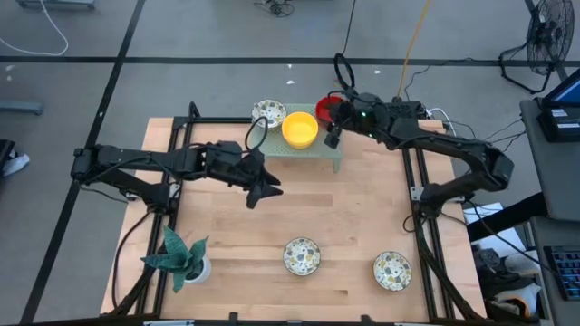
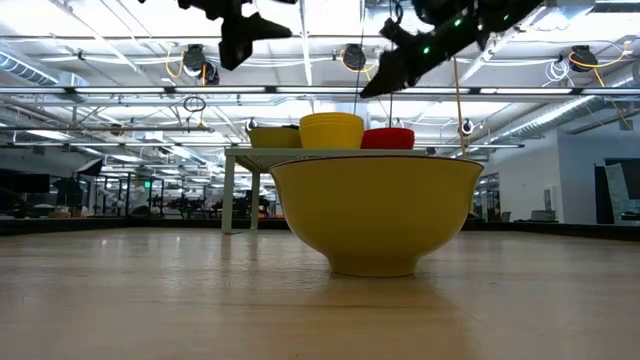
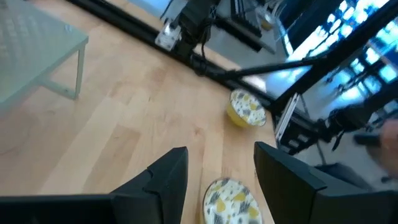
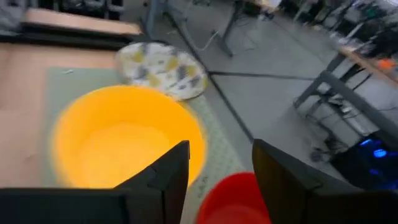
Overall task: Pick & Place Mini bowls
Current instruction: Stack the white patterned bowl on top of the other white patterned bowl on the shelf
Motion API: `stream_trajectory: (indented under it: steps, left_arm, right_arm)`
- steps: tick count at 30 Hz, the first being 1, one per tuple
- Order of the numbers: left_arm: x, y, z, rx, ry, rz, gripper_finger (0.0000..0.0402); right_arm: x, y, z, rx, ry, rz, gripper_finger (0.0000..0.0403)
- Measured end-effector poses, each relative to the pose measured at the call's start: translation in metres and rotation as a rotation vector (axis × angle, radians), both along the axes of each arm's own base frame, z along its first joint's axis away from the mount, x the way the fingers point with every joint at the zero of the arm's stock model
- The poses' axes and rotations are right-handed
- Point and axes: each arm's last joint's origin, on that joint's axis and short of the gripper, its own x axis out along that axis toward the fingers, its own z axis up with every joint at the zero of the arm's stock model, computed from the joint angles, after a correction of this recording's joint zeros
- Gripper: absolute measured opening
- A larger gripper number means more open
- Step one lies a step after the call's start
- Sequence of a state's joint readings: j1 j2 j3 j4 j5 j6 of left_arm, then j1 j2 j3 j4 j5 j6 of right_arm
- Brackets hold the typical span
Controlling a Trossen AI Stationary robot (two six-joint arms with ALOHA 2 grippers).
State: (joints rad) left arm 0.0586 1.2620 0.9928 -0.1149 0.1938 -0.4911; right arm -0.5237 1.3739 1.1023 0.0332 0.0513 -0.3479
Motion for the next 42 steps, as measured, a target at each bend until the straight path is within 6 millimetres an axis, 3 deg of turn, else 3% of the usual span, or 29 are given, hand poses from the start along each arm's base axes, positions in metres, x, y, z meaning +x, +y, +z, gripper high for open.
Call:
stream_trajectory:
  steps: [8, 16, 23, 31, 35, 42]
  left_arm:
    - [0.001, -0.014, -0.021, 0.203, 0.131, -0.161, 0.0189]
    - [0.024, -0.054, -0.048, 0.349, 0.122, -0.351, 0.0189]
    - [0.042, -0.086, -0.078, 0.427, 0.115, -0.471, 0.0189]
    - [0.054, -0.127, -0.110, 0.451, 0.084, -0.586, 0.0189]
    - [0.059, -0.137, -0.127, 0.462, 0.098, -0.602, 0.0189]
    - [0.062, -0.147, -0.150, 0.636, 0.116, -0.604, 0.0189]
  right_arm:
    - [-0.016, 0.059, 0.025, 0.132, -0.033, 0.115, 0.0154]
    - [-0.015, 0.119, 0.032, 0.195, -0.034, 0.316, 0.0144]
    - [-0.012, 0.156, 0.032, 0.204, -0.023, 0.454, 0.0144]
    - [-0.013, 0.177, 0.032, 0.283, -0.030, 0.499, 0.0144]
    - [-0.013, 0.181, 0.031, 0.322, -0.032, 0.500, 0.0144]
    - [-0.015, 0.183, 0.028, 0.378, -0.014, 0.479, 0.0144]
